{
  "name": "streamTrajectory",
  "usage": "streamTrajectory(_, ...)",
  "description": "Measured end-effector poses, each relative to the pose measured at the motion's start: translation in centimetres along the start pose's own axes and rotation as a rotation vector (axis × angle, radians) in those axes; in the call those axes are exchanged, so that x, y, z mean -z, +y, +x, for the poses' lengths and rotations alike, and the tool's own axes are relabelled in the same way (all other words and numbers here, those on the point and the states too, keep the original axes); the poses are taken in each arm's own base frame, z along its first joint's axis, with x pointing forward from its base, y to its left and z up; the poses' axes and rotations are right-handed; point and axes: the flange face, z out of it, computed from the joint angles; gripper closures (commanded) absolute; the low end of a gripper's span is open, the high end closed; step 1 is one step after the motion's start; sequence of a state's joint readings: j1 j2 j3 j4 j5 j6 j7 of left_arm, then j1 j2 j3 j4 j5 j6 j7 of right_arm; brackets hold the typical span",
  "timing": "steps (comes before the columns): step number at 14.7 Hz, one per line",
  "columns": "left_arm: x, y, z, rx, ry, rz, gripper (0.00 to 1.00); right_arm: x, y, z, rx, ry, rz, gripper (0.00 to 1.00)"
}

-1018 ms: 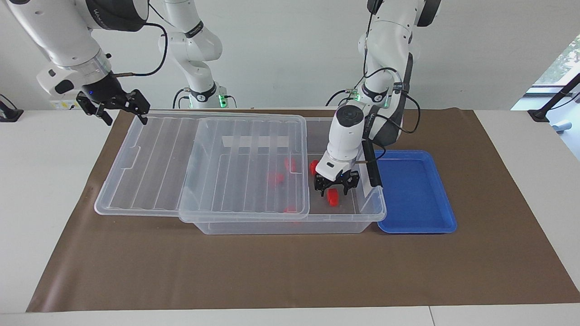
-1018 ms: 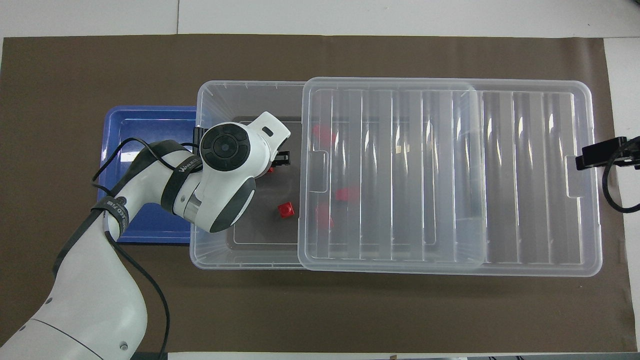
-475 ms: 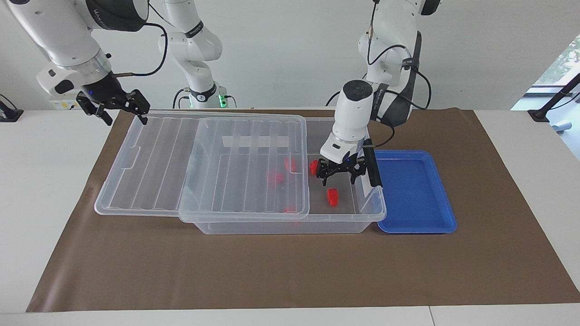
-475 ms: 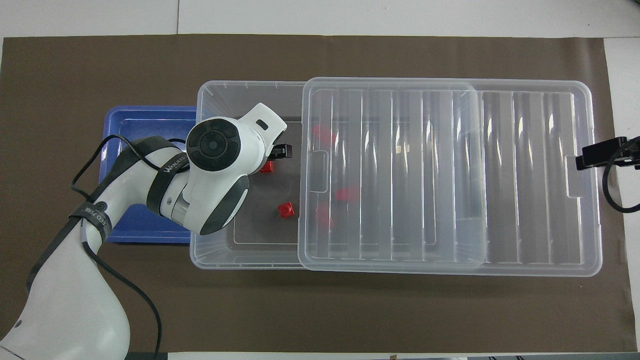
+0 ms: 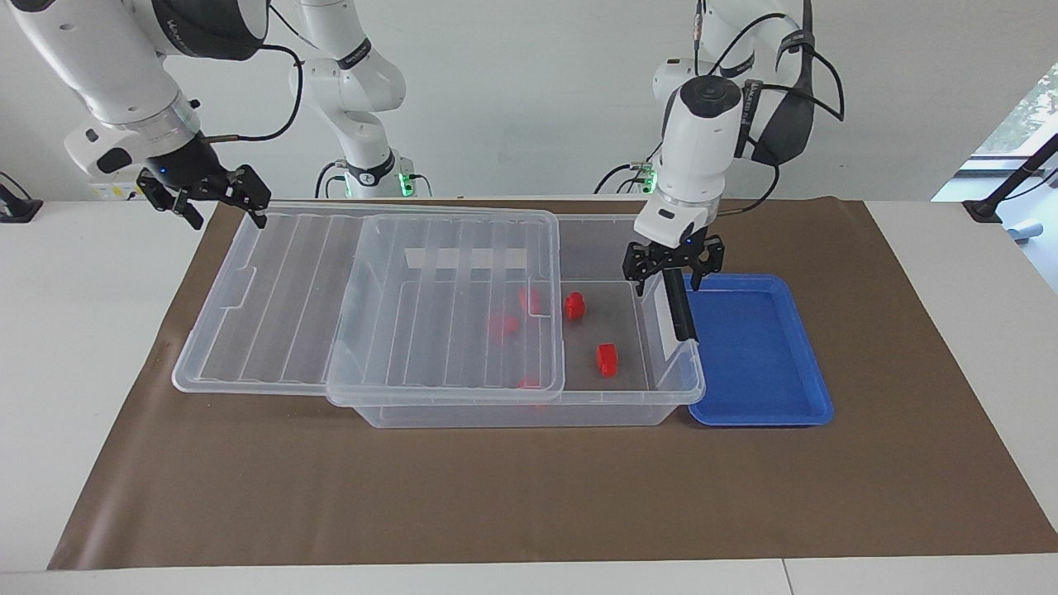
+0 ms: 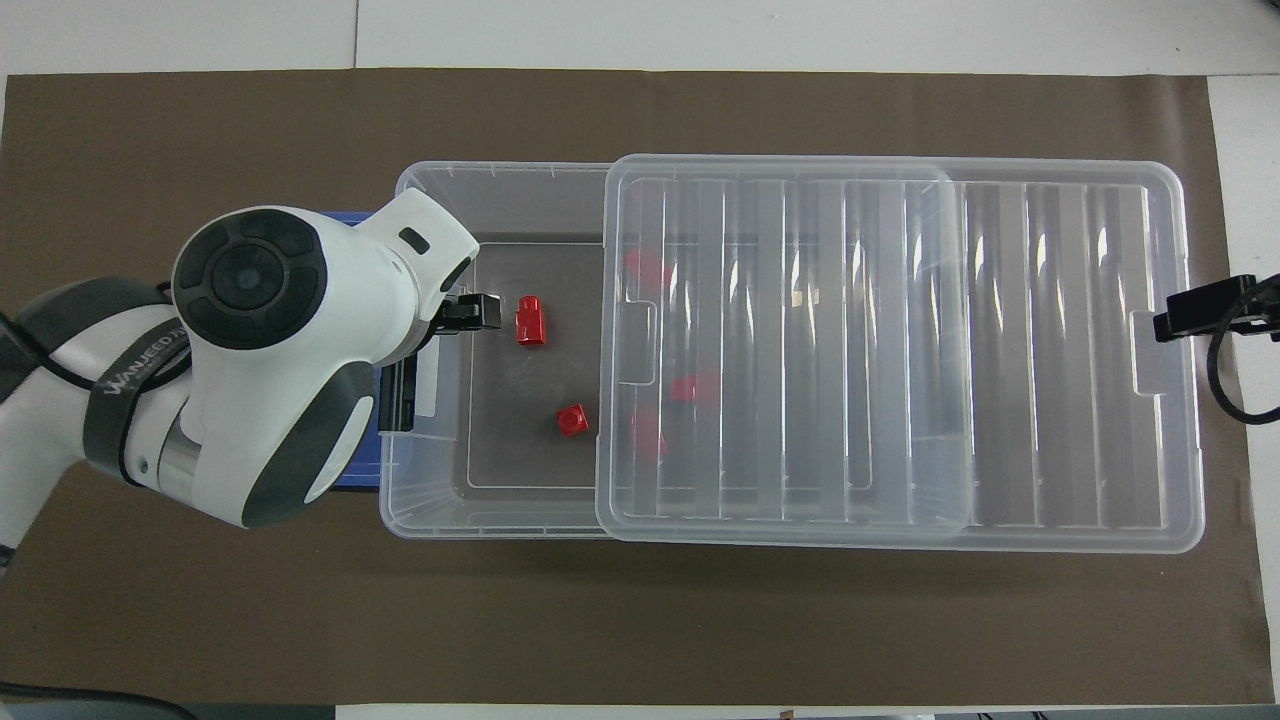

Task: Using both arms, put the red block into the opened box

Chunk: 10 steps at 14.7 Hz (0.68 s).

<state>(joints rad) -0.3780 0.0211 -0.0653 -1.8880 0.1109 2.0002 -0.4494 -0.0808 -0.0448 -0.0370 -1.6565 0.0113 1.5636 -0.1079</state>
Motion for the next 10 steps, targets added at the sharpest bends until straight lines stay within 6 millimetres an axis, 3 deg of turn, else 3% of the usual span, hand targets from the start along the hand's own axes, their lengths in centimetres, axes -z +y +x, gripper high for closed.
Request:
streamTrajectory(1, 0.6, -1.3, 0.2, -0.004, -0.002, -0.004, 0.0, -0.1, 0.8, 0.1, 0.027, 0.014, -0.001, 1.0)
streamTrajectory(3, 1.6, -3.9, 0.5, -0.022, -0.01, -0.023, 0.0, -1.0, 3.5, 0.2, 0.046, 0.051, -0.007, 1.0)
streamTrajectory(5, 1.8, -6.4, 1.0, -0.04, -0.015, -0.025, 0.0, -3.2, 6.6, -0.1, 0.049, 0.092, -0.017, 1.0)
streamTrajectory(10, 1.4, -13.5, 2.6, -0.084, -0.022, -0.055, 0.0, -10.0, 8.5, -0.4, 0.039, 0.081, -0.016, 1.0)
